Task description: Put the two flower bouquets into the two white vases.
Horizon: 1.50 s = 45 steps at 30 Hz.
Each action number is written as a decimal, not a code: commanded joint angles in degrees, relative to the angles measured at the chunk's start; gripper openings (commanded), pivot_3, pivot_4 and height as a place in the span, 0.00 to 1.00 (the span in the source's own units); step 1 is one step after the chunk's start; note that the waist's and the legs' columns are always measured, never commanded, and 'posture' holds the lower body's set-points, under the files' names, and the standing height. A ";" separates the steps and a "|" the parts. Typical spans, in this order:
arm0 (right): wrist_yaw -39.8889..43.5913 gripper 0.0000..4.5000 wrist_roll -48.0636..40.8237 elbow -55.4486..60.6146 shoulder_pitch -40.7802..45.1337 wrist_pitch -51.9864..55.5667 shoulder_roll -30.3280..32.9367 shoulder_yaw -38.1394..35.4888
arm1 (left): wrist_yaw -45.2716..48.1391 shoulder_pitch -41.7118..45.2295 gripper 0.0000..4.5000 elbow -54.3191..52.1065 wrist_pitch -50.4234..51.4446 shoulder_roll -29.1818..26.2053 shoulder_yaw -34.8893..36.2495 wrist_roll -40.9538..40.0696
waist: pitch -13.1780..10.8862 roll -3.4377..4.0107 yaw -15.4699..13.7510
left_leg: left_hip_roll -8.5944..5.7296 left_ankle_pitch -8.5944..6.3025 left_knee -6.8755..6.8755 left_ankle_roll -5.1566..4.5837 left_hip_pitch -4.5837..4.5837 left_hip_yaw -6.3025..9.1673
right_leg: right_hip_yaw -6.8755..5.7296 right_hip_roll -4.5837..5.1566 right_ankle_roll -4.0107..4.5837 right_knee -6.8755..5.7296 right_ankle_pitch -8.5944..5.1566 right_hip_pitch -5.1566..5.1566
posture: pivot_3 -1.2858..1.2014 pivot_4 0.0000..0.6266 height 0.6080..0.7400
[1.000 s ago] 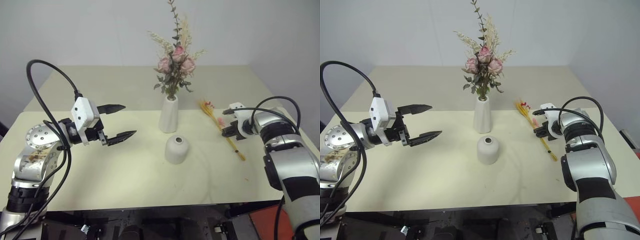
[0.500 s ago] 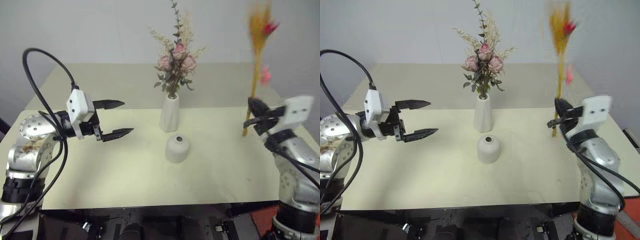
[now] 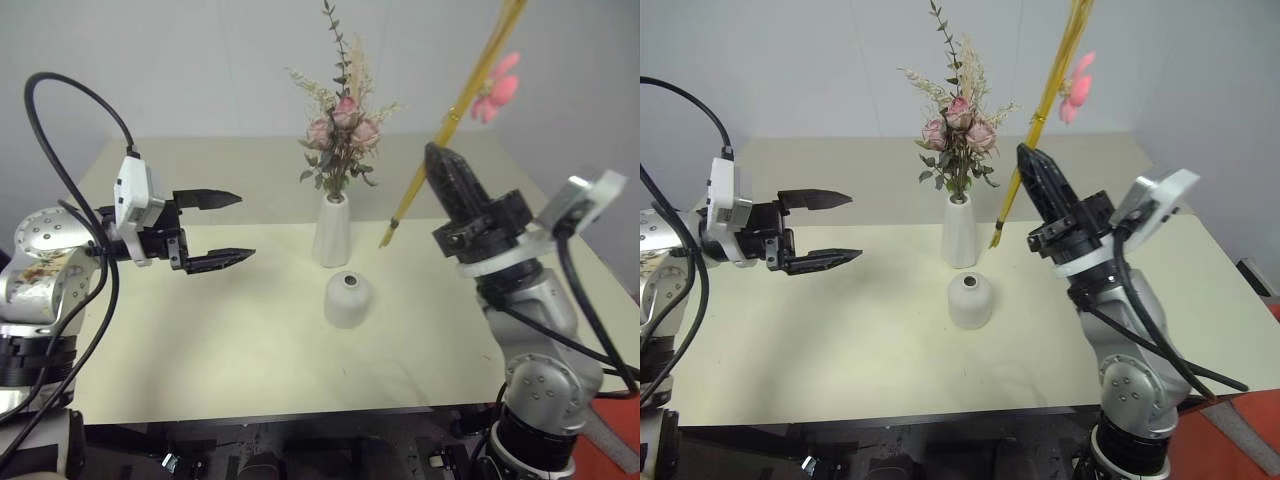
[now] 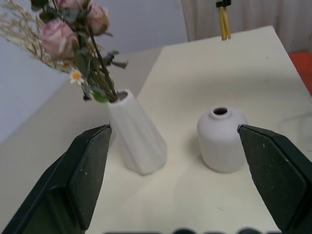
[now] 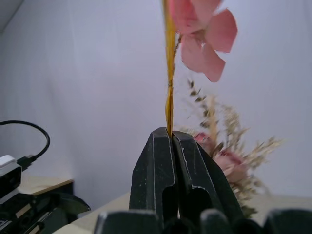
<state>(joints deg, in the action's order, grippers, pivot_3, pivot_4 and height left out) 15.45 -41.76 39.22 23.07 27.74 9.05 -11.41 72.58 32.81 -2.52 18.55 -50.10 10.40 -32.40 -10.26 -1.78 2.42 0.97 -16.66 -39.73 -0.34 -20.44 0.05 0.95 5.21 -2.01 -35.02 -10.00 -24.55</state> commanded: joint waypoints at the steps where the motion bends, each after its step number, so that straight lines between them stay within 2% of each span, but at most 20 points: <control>1: 0.42 0.01 2.30 -1.84 -0.85 -4.41 -1.43 2.48 | -0.72 -1.64 1.00 -4.15 0.96 -1.77 3.25 -1.91 | 0.00 0.00 -0.04 | 0.00 -0.01 0.00 -0.01 -0.06 0.02 | -0.03 0.02 0.00 0.00 0.00 -0.02 | 0.52 0.24 1.00; 10: 1.97 0.01 4.53 -4.92 -3.49 -7.99 -2.51 6.21 | -3.52 -5.58 1.00 -7.41 1.29 -3.03 5.80 -1.76 | -0.01 0.00 -0.24 | -0.02 -0.02 -0.01 -0.04 -0.06 0.01 | -0.05 0.05 -0.01 0.07 -0.05 -0.10 | 0.52 0.24 1.00; 22: 4.29 0.01 7.64 -9.80 -6.43 -12.63 -4.09 9.68 | -4.54 -5.72 1.00 -7.23 0.57 -3.88 6.30 -0.99 | -0.01 0.00 -0.09 | -0.02 -0.02 0.00 -0.04 -0.06 0.01 | -0.04 0.04 0.01 0.04 -0.06 -0.13 | 0.52 0.24 1.00; 45: 6.88 0.01 10.53 -18.24 -5.85 -19.01 -4.13 9.33 | -5.96 -7.09 1.00 -8.60 0.81 -4.69 6.41 -1.25 | -0.01 0.01 -0.04 | -0.01 -0.02 0.02 -0.04 -0.10 0.01 | -0.03 0.03 0.01 0.04 -0.07 -0.21 | 0.52 0.24 1.00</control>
<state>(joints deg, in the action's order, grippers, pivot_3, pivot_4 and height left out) 21.53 -31.45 20.31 16.34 10.16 4.53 -1.52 66.89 25.48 -9.79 19.92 -53.73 14.96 -33.38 -10.28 -1.78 2.38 0.95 -16.68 -39.71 -0.38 -20.54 0.06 0.92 5.24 -2.00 -34.98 -10.07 -24.77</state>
